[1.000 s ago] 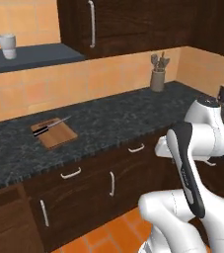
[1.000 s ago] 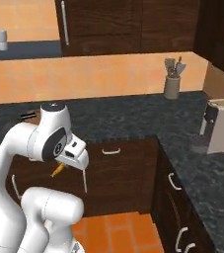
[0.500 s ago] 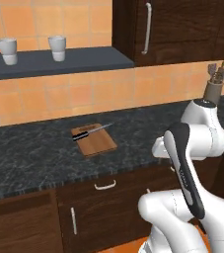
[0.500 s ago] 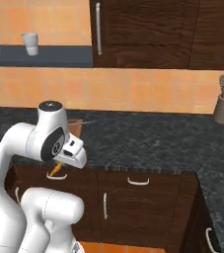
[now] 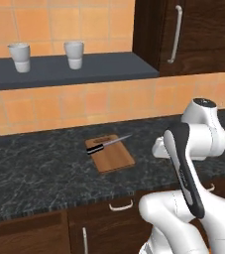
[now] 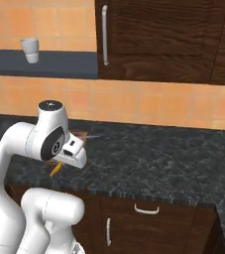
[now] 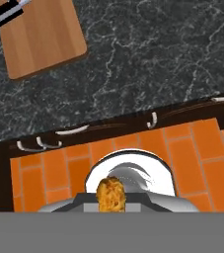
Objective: Pick up the knife from the drawer and place it on the cutting board. Then place the meat from the plate to the cutting board.
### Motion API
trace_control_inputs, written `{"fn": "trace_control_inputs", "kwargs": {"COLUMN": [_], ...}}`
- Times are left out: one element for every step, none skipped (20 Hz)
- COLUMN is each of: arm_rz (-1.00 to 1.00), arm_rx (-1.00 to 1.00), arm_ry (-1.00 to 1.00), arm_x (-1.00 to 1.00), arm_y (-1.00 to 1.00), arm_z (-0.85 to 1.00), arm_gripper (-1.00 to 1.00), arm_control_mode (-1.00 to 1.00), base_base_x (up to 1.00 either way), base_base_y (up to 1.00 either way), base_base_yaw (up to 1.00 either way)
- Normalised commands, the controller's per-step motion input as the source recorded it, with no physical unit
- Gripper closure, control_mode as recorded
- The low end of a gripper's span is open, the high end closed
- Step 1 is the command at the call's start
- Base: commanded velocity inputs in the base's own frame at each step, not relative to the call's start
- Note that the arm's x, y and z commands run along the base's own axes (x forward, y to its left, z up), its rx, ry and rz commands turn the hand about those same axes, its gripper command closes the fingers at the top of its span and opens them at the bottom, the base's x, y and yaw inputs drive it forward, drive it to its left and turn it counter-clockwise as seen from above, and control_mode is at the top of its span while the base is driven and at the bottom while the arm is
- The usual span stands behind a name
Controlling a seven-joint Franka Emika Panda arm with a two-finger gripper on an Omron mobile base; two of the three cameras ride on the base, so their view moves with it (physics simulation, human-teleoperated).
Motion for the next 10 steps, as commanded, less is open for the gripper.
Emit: {"fn": "trace_control_inputs", "kwargs": {"arm_rz": [0.00,0.00,0.00,0.00,0.00,0.00,0.00,0.00,0.00,0.10], "arm_rx": [0.00,0.00,0.00,0.00,0.00,0.00,0.00,0.00,0.00,-0.06], "arm_ry": [0.00,0.00,0.00,0.00,0.00,0.00,0.00,0.00,0.00,0.00], "arm_x": [0.00,0.00,0.00,0.00,0.00,0.00,0.00,0.00,0.00,0.16], "arm_y": [0.00,0.00,0.00,0.00,0.00,0.00,0.00,0.00,0.00,0.49], "arm_z": [0.00,0.00,0.00,0.00,0.00,0.00,0.00,0.00,0.00,0.00], "arm_gripper": [1.00,1.00,1.00,1.00,1.00,1.00,1.00,1.00,1.00,1.00], "arm_control_mode": [1.00,1.00,1.00,1.00,1.00,1.00,1.00,1.00,1.00,-1.00], "base_base_x": [0.71,0.71,0.70,0.64,0.52,0.39,0.26,0.19,0.16,0.00], "base_base_y": [0.26,0.36,0.33,0.31,0.33,0.33,0.31,0.39,0.44,0.00], "base_base_yaw": [0.28,0.27,0.28,0.26,0.20,0.17,0.13,0.10,0.10,0.00]}}
